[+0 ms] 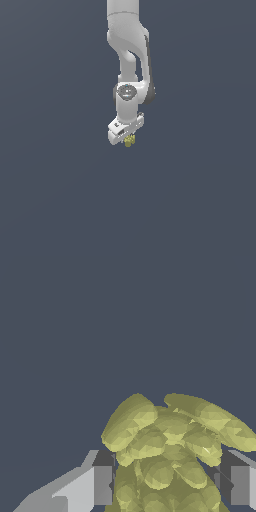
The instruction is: Pick up the object and move it to a goal position.
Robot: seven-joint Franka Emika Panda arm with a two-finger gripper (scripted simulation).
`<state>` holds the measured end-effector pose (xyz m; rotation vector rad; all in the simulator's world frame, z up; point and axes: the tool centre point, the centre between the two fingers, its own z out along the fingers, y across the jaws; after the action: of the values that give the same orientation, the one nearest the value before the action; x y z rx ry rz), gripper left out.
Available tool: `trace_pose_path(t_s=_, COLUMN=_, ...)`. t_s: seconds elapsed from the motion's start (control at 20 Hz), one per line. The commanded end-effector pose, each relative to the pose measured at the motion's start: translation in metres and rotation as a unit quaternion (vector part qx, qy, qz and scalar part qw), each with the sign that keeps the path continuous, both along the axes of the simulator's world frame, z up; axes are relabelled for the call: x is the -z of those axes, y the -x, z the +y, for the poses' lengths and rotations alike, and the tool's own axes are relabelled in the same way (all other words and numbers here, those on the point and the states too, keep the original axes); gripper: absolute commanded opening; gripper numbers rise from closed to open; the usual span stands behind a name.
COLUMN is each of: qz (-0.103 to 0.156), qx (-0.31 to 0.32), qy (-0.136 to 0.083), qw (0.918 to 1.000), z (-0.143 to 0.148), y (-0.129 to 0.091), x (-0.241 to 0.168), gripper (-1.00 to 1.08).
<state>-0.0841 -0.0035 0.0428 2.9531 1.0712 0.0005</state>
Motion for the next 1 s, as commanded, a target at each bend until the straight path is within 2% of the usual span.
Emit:
trace_pose_path(t_s=0.0, qz=0.0, qx=0.0, qy=0.0, qw=1.0, z=-0.003, y=-0.001, x=-0.005, gripper=-1.0)
trace_pose_path(t_s=0.45, qz=0.0, qx=0.0, qy=0.0, qw=1.0, z=-0.027, y=-0.01, x=-0.051, gripper=-1.0)
trace_pose_path(t_s=0.95, qz=0.0, qx=-0.001, qy=-0.001, qw=1.0, z=-0.075, y=-0.027, x=-0.142, gripper=-1.0)
